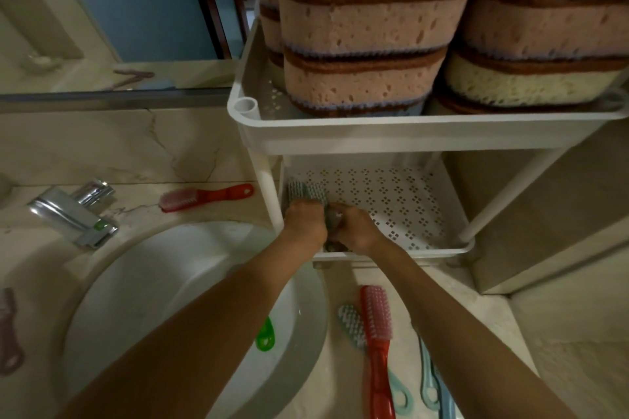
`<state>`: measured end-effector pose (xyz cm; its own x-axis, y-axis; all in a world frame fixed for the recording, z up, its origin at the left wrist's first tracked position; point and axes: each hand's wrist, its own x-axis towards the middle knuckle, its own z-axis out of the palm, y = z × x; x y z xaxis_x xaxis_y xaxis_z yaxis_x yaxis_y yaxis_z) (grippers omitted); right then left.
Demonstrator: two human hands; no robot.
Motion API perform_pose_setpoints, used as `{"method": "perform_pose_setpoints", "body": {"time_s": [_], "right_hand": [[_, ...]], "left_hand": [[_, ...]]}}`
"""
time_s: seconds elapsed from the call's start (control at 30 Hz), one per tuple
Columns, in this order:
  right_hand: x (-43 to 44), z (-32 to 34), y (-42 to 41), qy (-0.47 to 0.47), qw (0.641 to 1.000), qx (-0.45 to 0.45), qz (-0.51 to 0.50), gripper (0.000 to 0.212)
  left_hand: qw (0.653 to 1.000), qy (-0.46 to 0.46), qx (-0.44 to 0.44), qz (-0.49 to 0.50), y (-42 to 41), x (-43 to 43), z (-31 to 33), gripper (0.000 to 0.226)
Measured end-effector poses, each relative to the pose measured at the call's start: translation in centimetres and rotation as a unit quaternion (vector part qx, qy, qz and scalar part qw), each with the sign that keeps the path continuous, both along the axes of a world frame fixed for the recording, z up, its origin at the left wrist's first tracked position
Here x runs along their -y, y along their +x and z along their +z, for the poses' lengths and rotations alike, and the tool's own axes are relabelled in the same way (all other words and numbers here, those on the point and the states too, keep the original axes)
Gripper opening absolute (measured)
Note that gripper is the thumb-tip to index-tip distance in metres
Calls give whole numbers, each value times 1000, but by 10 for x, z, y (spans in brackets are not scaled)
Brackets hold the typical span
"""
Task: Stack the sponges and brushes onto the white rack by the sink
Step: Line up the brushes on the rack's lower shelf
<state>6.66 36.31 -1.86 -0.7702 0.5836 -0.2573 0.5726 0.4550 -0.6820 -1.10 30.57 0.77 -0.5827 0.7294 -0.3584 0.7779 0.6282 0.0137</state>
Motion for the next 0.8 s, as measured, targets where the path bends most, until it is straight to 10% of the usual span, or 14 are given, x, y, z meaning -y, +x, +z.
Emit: {"method": "perform_pose_setpoints", "body": {"time_s": [0.8], "right_hand": [[4, 2, -1, -130, 990, -11, -55, 41]], "left_hand": [[986, 42, 97, 129, 2, -2, -5, 52]]}}
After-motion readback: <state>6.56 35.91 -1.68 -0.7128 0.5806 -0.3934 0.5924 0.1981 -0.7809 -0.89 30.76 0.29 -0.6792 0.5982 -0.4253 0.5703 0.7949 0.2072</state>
